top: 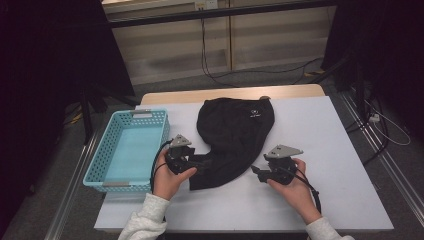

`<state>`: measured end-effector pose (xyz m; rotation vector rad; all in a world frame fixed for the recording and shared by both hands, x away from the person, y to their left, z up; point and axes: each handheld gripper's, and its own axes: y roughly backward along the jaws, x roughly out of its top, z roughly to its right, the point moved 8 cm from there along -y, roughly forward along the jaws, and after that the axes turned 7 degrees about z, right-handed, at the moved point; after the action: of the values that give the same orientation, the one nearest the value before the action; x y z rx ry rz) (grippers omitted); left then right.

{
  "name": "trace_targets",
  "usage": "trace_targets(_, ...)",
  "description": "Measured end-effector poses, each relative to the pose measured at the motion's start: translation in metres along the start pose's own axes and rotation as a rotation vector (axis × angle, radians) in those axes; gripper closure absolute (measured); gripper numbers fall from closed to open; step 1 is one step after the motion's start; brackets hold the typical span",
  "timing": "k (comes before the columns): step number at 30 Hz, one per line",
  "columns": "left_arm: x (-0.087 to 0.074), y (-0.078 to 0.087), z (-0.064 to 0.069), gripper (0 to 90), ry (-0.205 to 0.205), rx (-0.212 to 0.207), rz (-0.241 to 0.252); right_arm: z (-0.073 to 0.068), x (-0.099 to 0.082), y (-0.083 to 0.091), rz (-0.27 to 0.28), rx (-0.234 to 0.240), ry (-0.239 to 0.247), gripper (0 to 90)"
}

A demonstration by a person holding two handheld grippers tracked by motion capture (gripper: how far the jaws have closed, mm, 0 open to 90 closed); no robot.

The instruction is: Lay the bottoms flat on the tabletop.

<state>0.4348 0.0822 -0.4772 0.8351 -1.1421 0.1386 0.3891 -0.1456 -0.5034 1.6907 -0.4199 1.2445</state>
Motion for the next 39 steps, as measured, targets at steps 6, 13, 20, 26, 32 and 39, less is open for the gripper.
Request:
trace_targets(6, 0.001, 0.000, 0.003, 16.0, -0.012, -0.002, 0.004, -0.002, 0.003, -0.012, 0.000, -0.006, -0.015, 44.9)
trace_targets(13, -0.001, 0.003, -0.001, 16.0, -0.016, 0.007, 0.003, -0.004, 0.006, -0.024, -0.012, -0.011, -0.015, 51.0)
trace_targets(20, 0.001, 0.005, 0.004, 15.9, -0.020, 0.001, 0.008, -0.011, 0.000, -0.035, -0.066, -0.013, 0.023, 74.7)
trace_targets(26, 0.004, 0.007, 0.007, 15.9, -0.032, -0.003, 0.020, -0.013, -0.001, -0.034, -0.065, 0.005, 0.031, 90.0)
trace_targets(32, 0.006, 0.010, 0.007, 16.0, -0.033, 0.004, 0.026, -0.005, -0.004, -0.027, -0.074, 0.020, -0.003, 90.0)
trace_targets(39, 0.005, 0.006, 0.012, 16.0, -0.039, -0.007, 0.018, 0.007, -0.012, -0.007, -0.083, 0.036, -0.036, 90.0)
